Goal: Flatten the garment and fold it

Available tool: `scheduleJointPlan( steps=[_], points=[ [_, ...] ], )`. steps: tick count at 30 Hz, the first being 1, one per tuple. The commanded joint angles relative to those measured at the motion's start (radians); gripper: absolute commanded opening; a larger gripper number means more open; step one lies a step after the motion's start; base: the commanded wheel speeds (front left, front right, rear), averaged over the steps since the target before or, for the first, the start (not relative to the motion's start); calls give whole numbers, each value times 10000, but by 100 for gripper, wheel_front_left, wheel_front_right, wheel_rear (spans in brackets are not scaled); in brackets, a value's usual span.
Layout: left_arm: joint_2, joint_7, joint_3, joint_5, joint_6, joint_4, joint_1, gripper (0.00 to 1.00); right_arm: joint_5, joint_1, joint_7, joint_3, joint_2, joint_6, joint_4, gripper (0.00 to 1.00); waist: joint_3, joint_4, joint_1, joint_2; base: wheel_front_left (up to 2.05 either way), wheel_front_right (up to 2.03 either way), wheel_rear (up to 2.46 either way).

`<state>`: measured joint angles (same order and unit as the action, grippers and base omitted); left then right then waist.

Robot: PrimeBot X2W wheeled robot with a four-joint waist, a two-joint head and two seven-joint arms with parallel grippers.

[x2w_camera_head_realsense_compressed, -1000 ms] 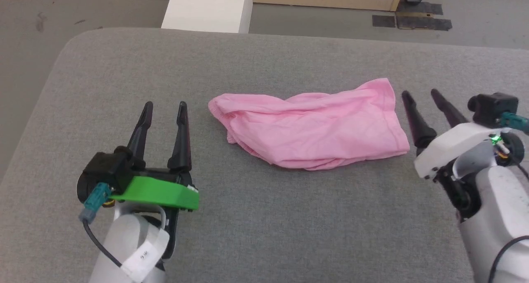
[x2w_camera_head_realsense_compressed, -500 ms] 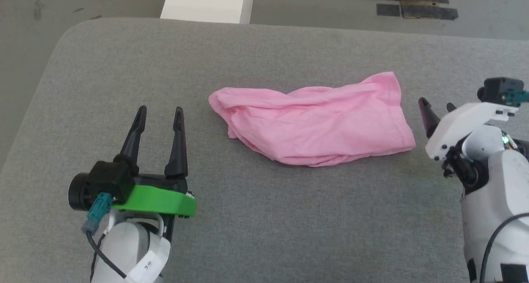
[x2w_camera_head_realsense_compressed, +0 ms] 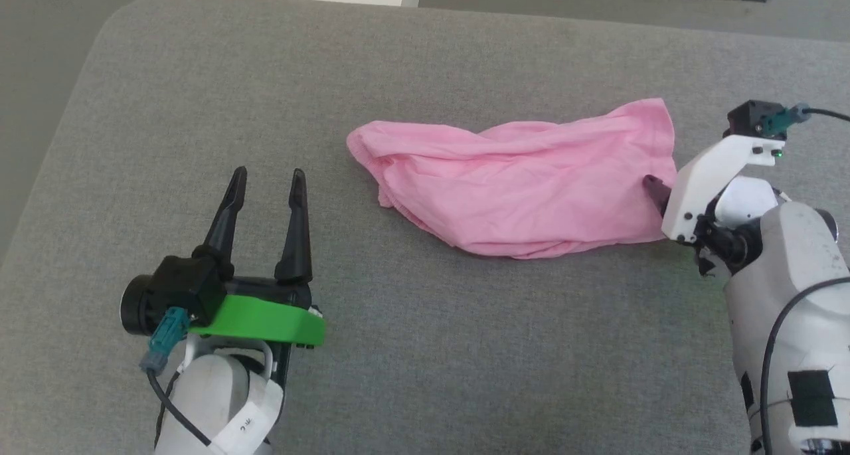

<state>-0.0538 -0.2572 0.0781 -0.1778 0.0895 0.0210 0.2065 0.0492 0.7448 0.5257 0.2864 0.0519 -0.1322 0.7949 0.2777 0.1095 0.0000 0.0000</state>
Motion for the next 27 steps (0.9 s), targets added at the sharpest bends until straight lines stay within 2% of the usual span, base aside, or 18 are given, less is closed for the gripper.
scheduleJointPlan(
  steps=[1,9,10,11,12,13,14,20,27],
  points=[
    [34,-45,16,-96,-61,16,152,100,-76,203,140,54,-15,15,194,100,93,63,0,0,0,0,0],
    [35,-45,61,-103,-101,64,214,100,280,575,862,-455,-16,15,1109,100,200,117,0,0,0,0,0],
    [35,-45,64,-94,-98,63,216,100,390,590,918,-533,-16,15,1184,84,202,120,0,0,0,0,0],
    [35,-45,65,-93,-96,60,217,100,522,602,966,-644,-16,15,1263,48,203,125,0,0,0,0,0],
    [35,-45,65,-95,-95,60,217,100,611,605,984,-742,-16,15,1306,38,204,127,0,0,0,0,0],
    [35,-45,66,-97,-96,57,217,100,715,611,949,-861,-16,15,1315,9,208,130,0,0,0,0,0],
    [35,-45,70,-100,-104,53,217,100,757,609,851,-965,-16,15,1275,0,212,128,0,0,0,0,0],
    [35,-45,45,-81,-127,73,173,100,954,505,489,-1258,-16,15,1024,0,156,72,0,0,0,0,0],
    [35,-45,-71,-26,-113,152,-15,100,773,-23,110,-965,161,15,238,0,-165,-122,0,0,0,0,0]
  ],
)
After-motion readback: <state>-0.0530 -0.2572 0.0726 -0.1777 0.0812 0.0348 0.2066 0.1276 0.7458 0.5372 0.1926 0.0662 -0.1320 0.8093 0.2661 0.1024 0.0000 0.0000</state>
